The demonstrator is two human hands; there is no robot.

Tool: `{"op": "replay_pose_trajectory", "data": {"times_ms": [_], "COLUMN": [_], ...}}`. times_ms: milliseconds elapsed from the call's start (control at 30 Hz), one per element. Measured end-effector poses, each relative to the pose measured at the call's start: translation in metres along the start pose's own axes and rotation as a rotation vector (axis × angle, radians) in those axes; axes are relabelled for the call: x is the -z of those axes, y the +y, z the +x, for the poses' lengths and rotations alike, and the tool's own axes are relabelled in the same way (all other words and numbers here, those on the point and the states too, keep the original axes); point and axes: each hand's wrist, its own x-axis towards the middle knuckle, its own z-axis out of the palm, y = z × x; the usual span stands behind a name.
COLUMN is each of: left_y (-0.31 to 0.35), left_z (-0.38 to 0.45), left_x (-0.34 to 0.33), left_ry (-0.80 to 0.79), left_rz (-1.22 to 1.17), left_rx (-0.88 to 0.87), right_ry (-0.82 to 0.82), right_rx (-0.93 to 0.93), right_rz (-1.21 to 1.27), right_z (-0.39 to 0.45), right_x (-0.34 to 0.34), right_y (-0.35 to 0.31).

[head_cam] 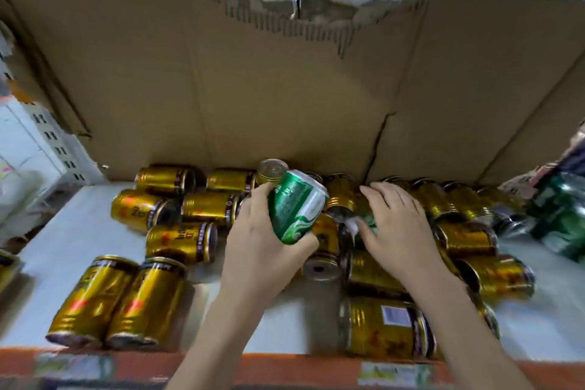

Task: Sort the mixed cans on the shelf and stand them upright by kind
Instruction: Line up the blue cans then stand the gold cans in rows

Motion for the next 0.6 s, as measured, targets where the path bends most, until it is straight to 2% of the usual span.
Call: {"op": "replay_pose_trajectory", "data": {"times_ms": [67, 167, 267, 367, 500, 600], "left_y": [0.011, 0.020, 0.022, 0.022, 0.020, 0.020], "left_z": [-0.007, -0.017, -0.026, -0.035, -0.042, -0.041], "left_x": [-0.020, -0.037, -0.042, -0.039, -0.035, -0.033], "left_ry": [-0.017, -0.013, 0.012, 0.035, 0.056, 0.044], "left_rz": [0.045, 0.116, 0.168, 0.211, 0.236, 0.226], "left_rx": [0.015, 0.033, 0.088, 0.146, 0.194, 0.215], "right_ry": [-0.074, -0.218, -0.421, -0.544, -0.658, -0.685], "right_rx": [0.039, 0.190, 0.331, 0.427, 0.377, 0.365], "right_rz": [-0.038, -0.074, -0.103, -0.192, -0.134, -0.097], "right_z": [-0.001, 0.007, 0.024, 0.032, 0.036, 0.041], "right_x": [0.000, -0.004, -0.008, -0.014, -0.019, -0.019], "right_y": [0.027, 0.053, 0.064, 0.069, 0.070, 0.069]}}
